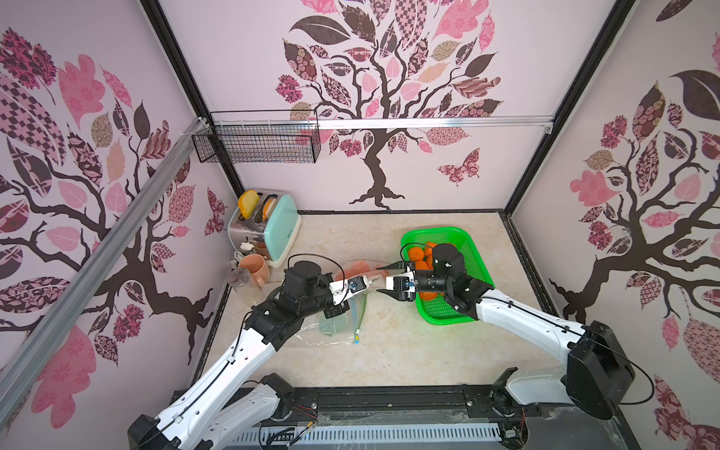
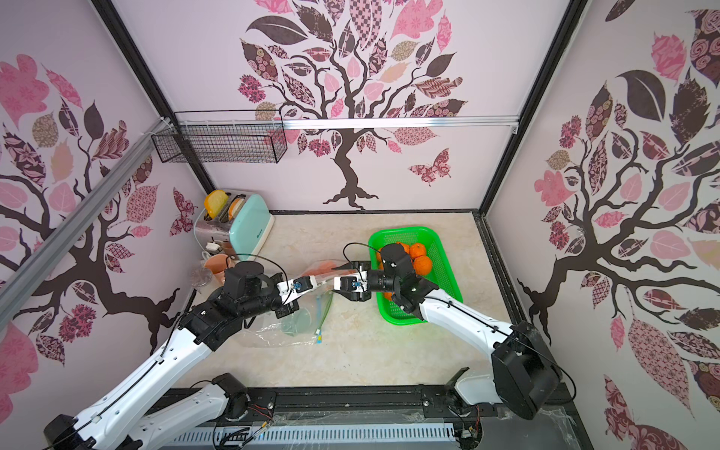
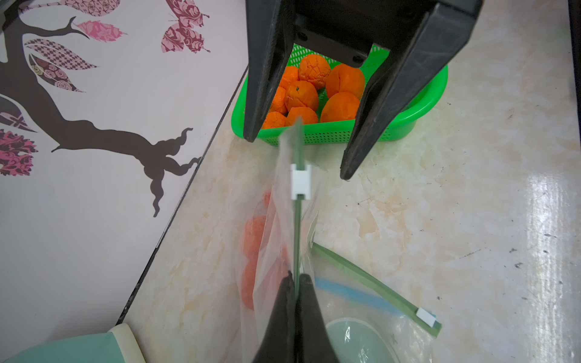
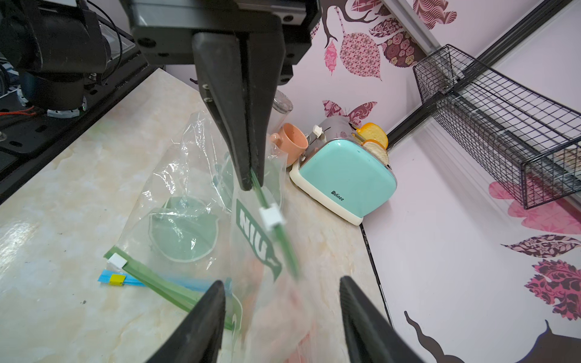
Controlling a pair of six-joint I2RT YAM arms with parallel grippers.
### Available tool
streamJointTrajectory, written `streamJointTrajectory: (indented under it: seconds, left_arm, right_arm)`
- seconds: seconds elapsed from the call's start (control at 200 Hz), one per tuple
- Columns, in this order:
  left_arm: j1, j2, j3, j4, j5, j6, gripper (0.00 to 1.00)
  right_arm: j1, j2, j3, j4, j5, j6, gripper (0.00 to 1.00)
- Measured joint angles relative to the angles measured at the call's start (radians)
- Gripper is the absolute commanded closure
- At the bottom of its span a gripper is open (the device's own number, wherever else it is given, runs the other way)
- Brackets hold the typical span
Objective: Open the zip-top bag and take out the orange
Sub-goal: Unzip the zipper on the zipper food storage bag.
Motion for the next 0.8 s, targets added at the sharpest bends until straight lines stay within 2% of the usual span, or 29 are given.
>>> streamJointTrajectory:
  seconds: [0.135,0.21,0.255,0.355,0.4,0.56,0.605,0.66,0.735,0.77,0.8]
  left_arm:
    - [0.0,0.0,0.0,-0.002,0.01,0.0,1.0]
    - [0.0,0.0,0.0,-0.004,0.011,0.0,1.0]
    - [0.0,0.0,0.0,-0.004,0.01,0.0,1.0]
    - [0.0,0.0,0.0,-0.005,0.011,0.0,1.0]
    - [0.0,0.001,0.0,-0.005,0.011,0.0,1.0]
    - [0.0,0.005,0.0,-0.005,0.013,0.0,1.0]
    - [0.0,0.005,0.0,-0.005,0.013,0.0,1.0]
    - [0.0,0.006,0.0,-0.005,0.013,0.0,1.0]
    - [0.0,0.006,0.0,-0.005,0.014,0.0,0.66]
    - [0.0,0.006,0.0,-0.004,0.019,-0.005,0.56]
    - [0.0,0.006,0.0,-0.004,0.027,-0.009,0.51]
  right_arm:
    - [0.0,0.0,0.012,-0.005,0.007,0.001,0.4]
    - [0.0,0.001,0.023,-0.019,0.006,-0.001,0.44]
    - [0.0,0.001,0.028,-0.024,0.004,-0.002,0.5]
    - [0.0,0.001,0.034,-0.035,-0.009,-0.001,0.82]
    - [0.0,0.001,0.034,-0.034,-0.016,-0.006,0.9]
    - [0.0,0.001,0.034,-0.047,-0.037,0.011,0.95]
    - [0.0,0.001,0.035,-0.053,-0.042,0.014,1.0]
    - [0.0,0.001,0.035,-0.058,-0.048,0.019,1.0]
    - [-0.001,0.001,0.036,-0.062,-0.057,0.025,1.0]
    - [-0.001,0.001,0.037,-0.064,-0.062,0.029,1.0]
    - [-0.001,0.001,0.038,-0.064,-0.066,0.033,1.0]
